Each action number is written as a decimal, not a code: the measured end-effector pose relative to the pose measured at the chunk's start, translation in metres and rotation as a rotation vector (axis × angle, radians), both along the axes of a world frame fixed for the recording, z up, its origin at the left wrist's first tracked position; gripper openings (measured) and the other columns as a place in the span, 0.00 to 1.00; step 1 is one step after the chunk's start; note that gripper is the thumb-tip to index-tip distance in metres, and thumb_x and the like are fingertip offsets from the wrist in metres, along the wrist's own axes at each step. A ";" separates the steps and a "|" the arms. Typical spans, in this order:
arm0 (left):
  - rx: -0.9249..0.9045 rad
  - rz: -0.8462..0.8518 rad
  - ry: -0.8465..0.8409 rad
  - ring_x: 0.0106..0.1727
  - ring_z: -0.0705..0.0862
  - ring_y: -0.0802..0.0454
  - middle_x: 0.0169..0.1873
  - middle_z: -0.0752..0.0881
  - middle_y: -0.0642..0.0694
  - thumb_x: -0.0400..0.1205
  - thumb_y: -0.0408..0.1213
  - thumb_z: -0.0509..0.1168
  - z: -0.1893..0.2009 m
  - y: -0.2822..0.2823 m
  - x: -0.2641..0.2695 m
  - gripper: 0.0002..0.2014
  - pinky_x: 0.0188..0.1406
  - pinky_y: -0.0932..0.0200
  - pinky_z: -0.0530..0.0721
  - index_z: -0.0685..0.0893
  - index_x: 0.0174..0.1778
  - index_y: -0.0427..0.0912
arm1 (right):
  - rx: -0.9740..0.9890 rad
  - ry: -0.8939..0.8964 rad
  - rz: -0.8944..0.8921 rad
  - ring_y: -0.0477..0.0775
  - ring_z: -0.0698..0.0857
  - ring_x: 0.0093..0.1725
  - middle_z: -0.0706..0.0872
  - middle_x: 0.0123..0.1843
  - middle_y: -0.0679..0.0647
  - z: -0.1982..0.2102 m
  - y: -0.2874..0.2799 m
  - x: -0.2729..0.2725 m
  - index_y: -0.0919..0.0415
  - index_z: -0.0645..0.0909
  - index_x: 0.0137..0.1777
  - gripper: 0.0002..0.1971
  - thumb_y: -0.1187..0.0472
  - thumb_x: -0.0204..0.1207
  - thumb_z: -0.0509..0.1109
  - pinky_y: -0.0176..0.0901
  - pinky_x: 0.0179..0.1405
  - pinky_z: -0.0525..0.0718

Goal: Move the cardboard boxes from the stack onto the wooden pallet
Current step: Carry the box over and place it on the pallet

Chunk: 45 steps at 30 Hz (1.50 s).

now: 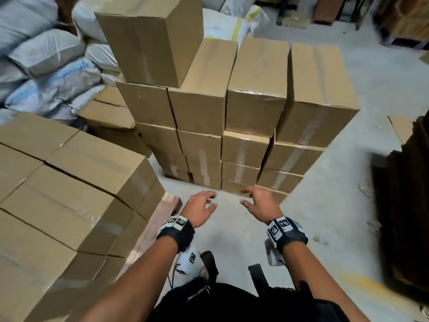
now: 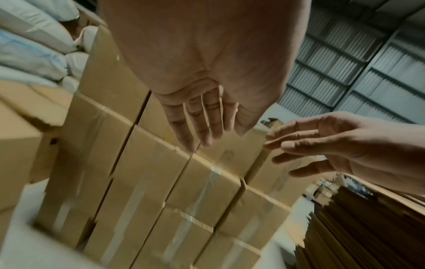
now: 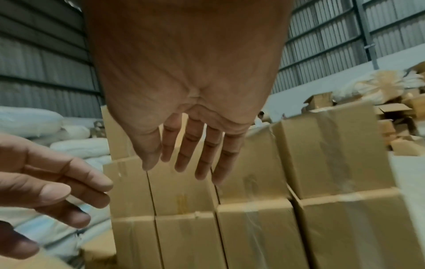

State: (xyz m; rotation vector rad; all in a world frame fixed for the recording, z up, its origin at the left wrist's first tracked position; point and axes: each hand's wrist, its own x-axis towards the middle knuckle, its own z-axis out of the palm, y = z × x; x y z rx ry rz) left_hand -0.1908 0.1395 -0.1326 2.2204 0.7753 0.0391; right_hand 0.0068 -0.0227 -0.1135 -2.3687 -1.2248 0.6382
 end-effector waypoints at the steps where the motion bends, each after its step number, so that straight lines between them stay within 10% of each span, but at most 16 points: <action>1: 0.036 0.005 -0.036 0.61 0.87 0.58 0.67 0.87 0.51 0.88 0.44 0.69 0.014 0.026 0.010 0.18 0.69 0.54 0.83 0.83 0.75 0.48 | 0.044 -0.025 0.016 0.54 0.87 0.68 0.89 0.70 0.47 0.017 0.029 0.009 0.46 0.85 0.72 0.18 0.51 0.83 0.75 0.53 0.65 0.86; 23: 0.715 0.039 -0.413 0.62 0.84 0.59 0.66 0.84 0.52 0.91 0.46 0.65 0.317 0.446 0.129 0.18 0.59 0.52 0.89 0.82 0.76 0.49 | 0.600 -0.343 0.136 0.55 0.88 0.61 0.89 0.64 0.46 0.264 0.495 0.186 0.43 0.83 0.68 0.18 0.38 0.87 0.60 0.59 0.57 0.88; 38: 0.913 -0.137 0.036 0.66 0.83 0.43 0.69 0.81 0.45 0.90 0.64 0.55 0.366 0.700 0.147 0.29 0.65 0.47 0.81 0.75 0.81 0.50 | 0.400 -0.274 0.137 0.66 0.75 0.80 0.66 0.87 0.54 0.287 0.659 0.267 0.49 0.71 0.82 0.33 0.30 0.84 0.60 0.69 0.75 0.79; 45: 0.692 -0.324 0.082 0.86 0.67 0.49 0.88 0.65 0.52 0.89 0.67 0.57 0.351 0.757 0.198 0.31 0.85 0.48 0.65 0.63 0.89 0.64 | 0.318 -0.116 0.046 0.66 0.64 0.89 0.56 0.91 0.61 0.283 0.690 0.267 0.55 0.64 0.88 0.34 0.36 0.89 0.57 0.60 0.88 0.63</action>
